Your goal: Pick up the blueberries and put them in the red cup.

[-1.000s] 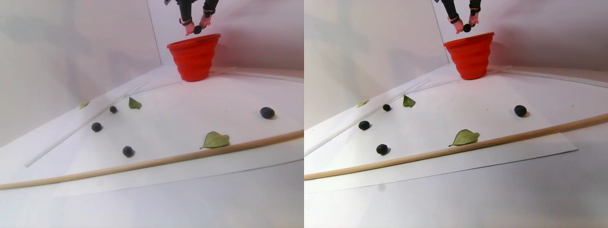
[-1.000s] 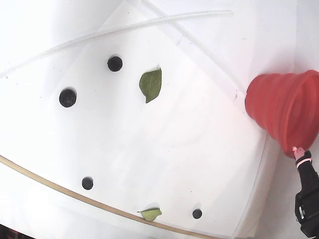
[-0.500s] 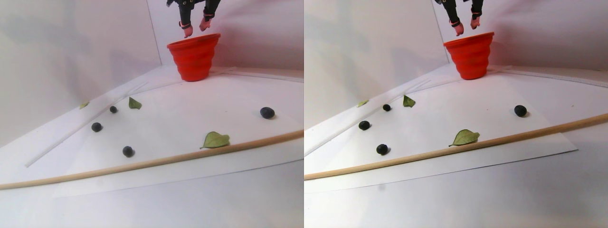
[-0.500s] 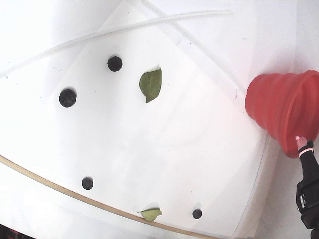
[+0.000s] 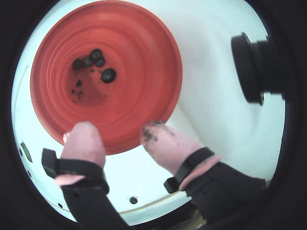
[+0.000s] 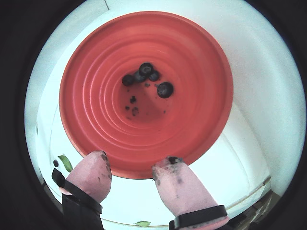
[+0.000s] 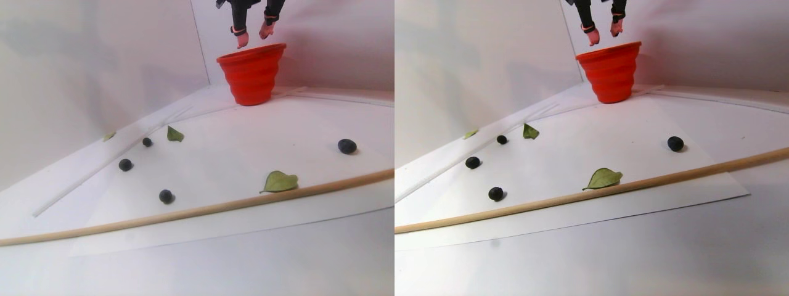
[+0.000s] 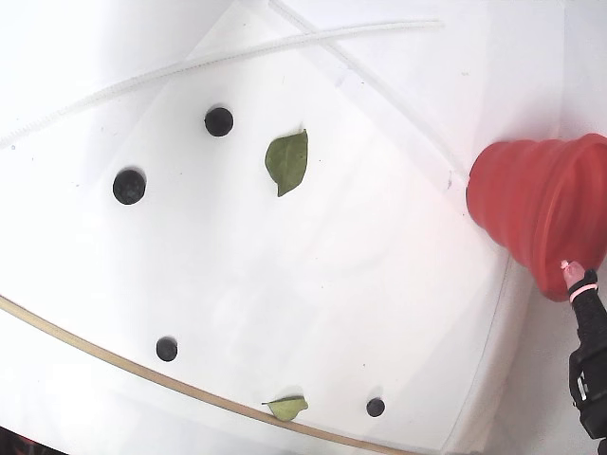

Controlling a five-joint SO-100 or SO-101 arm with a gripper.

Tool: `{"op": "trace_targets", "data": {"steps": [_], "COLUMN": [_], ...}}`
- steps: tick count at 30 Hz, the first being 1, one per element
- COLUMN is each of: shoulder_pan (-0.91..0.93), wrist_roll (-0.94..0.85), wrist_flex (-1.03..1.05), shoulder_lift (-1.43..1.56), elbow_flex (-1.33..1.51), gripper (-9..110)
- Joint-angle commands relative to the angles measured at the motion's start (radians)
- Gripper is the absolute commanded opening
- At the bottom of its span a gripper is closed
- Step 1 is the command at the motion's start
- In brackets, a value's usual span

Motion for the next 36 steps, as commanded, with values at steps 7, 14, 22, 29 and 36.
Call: {"op": "trace_targets", "data": {"steps": [7,14,22,29,36], "shoulder_pan": [0.046,0.071,0.109,0.143,0.184], "wrist_roll": [-0.029,-0.051,-0.064,-0.08,-0.1], "wrist_flex": [0.144,0.256,0.391,0.479,0.546], "shoulder_lift": [0.215,0.267,0.295,0.325,0.353], "elbow_flex": [-0.067,-0.041,-0.031,0.006,0.038], "gripper": [17,17,17,17,17]}}
